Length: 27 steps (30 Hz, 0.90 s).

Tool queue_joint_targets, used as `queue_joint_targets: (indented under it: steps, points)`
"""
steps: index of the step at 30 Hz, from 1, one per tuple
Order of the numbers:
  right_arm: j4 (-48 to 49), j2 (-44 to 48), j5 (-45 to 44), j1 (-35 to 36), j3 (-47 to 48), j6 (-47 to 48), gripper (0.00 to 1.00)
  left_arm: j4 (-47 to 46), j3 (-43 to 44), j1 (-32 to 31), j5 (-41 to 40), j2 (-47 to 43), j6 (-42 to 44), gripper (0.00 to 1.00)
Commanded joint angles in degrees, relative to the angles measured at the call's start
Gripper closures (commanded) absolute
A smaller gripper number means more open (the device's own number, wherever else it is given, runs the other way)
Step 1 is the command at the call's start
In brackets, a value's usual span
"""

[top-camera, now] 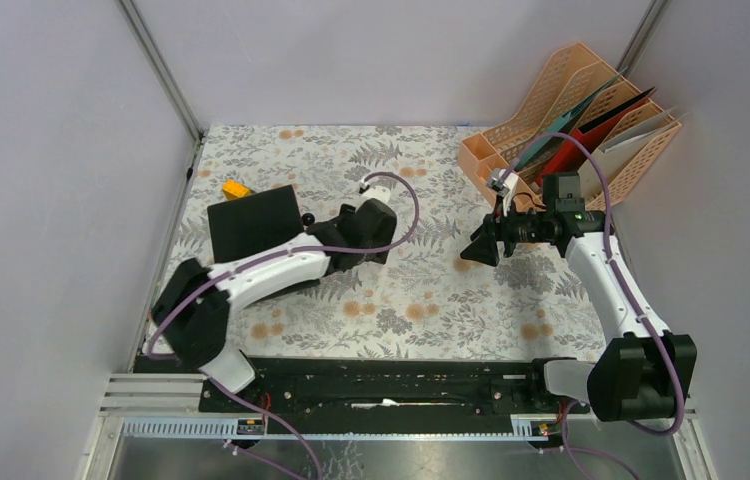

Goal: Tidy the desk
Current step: Close the drawer in the storage box.

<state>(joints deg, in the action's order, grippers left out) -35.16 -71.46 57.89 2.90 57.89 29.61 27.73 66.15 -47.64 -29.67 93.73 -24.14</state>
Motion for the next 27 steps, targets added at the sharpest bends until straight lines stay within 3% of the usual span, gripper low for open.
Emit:
queue_joint_targets:
  steps: [1,11,13,17,27]
  points:
    - [-0.4,2.1,-0.1,-0.5,0.7,1.1,0.29,-10.1,-2.0,0.3,16.5,-9.7,6.5,0.24]
    - [-0.5,2.8,-0.1,-0.5,0.7,1.3,0.29,-11.2,-3.2,5.8,27.6,-23.2,6.5,0.1]
    - [-0.4,2.9,-0.4,-0.5,0.7,1.5,0.29,-13.5,-4.1,6.9,33.3,-25.4,4.8,0.03]
    - [-0.8,3.6,-1.7,-0.5,1.3,1.8,0.29,-21.6,-6.6,10.6,44.4,-30.8,0.5,0.01]
    - [-5.8,5.2,-13.7,-0.6,12.2,3.5,0.21,-15.1,-3.4,16.6,42.1,-36.0,2.2,0.01]
